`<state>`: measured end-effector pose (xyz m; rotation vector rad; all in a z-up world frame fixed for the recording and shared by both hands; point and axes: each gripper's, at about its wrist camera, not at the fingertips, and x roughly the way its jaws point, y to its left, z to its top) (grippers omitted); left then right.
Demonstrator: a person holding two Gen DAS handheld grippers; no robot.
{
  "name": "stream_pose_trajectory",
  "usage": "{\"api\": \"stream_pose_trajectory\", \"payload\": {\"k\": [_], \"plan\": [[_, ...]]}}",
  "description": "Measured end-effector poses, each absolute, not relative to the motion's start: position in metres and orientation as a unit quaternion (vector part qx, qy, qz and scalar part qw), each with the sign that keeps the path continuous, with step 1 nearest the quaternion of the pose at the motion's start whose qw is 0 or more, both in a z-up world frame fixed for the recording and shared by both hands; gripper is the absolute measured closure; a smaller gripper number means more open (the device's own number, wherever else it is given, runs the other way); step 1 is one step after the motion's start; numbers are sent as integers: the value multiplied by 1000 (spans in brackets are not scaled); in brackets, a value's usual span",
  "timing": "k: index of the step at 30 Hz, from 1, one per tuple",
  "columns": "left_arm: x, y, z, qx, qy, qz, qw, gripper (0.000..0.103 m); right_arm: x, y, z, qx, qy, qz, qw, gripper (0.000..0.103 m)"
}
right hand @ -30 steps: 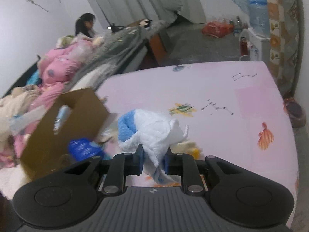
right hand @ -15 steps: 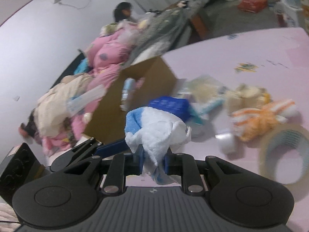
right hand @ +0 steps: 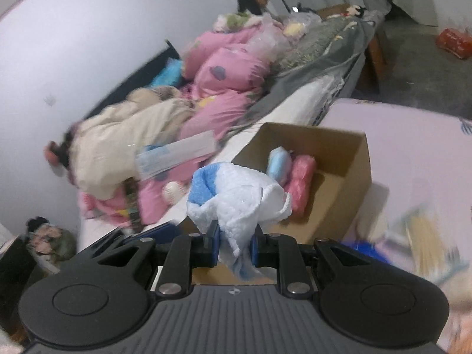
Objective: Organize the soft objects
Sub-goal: 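Carry the towel bundle with the right tool over the cardboard box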
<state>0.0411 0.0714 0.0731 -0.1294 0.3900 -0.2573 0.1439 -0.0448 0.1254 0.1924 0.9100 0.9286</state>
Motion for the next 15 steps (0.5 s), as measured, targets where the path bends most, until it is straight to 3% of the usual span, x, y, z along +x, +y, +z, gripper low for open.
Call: {"api": "stream_pose_trajectory", "payload": {"k": [7, 15], "plan": [[57, 124, 55, -118, 216, -83, 966, 7, 227, 39, 88, -12, 483, 336, 809, 63], [50, 143, 41, -128, 239, -84, 959, 7, 263, 102, 28, -160, 522, 254, 798, 64]]}}
